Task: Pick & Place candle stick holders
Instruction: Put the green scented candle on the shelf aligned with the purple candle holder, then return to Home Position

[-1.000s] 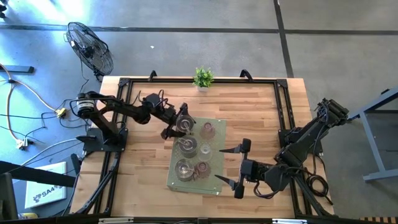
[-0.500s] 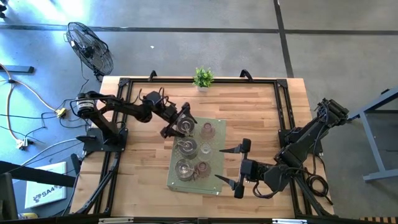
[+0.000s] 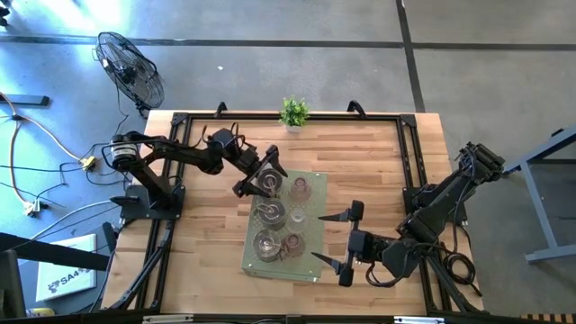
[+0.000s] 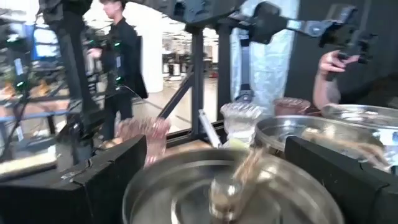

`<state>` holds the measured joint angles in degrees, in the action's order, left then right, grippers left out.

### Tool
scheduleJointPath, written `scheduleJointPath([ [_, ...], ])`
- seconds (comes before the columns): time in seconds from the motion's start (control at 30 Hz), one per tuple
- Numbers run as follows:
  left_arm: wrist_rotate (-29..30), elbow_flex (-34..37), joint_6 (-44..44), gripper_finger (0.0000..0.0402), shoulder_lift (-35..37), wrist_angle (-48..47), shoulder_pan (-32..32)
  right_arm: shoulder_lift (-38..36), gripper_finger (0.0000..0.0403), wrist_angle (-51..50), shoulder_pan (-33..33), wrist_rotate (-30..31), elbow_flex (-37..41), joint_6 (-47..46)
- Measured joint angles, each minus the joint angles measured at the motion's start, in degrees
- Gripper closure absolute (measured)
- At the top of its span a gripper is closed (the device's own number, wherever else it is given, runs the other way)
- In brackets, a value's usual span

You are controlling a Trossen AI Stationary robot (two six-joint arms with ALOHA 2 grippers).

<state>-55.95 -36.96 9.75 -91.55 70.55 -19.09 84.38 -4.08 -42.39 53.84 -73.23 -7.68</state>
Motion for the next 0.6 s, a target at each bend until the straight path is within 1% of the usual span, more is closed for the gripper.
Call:
scheduleJointPath([
  [0.3, -10.15, -6.47, 0.0, 0.0025, 0.42, 0.31, -0.02, 0.0, 0.0014, 0.0, -0.01, 0.13, 0.0, 0.07],
  [0.37, -12.1, -8.29, 0.04, 0.0025, 0.42, 0.69, -0.02, 0.0, 0.0014, 0.0, -0.01, 1.0, 0.0, 0.07],
  [0.5, -16.81, -12.5, 0.06, 0.0025, 0.44, 5.0, -0.04, 0.0, 0.0014, 0.0, -0.01, 1.44, 0.0, 0.02],
  [0.53, -18.6, -13.63, 0.9, 0.0025, 0.44, 6.15, -0.04, 0.0, 0.0014, 0.0, -0.01, 1.35, 0.0, 0.02],
  [0.6, -23.64, -16.09, 5.72, 0.0025, 1.04, 8.22, -0.04, 0.0, 0.0014, 0.0, -0.01, 1.31, 0.0, 0.02],
])
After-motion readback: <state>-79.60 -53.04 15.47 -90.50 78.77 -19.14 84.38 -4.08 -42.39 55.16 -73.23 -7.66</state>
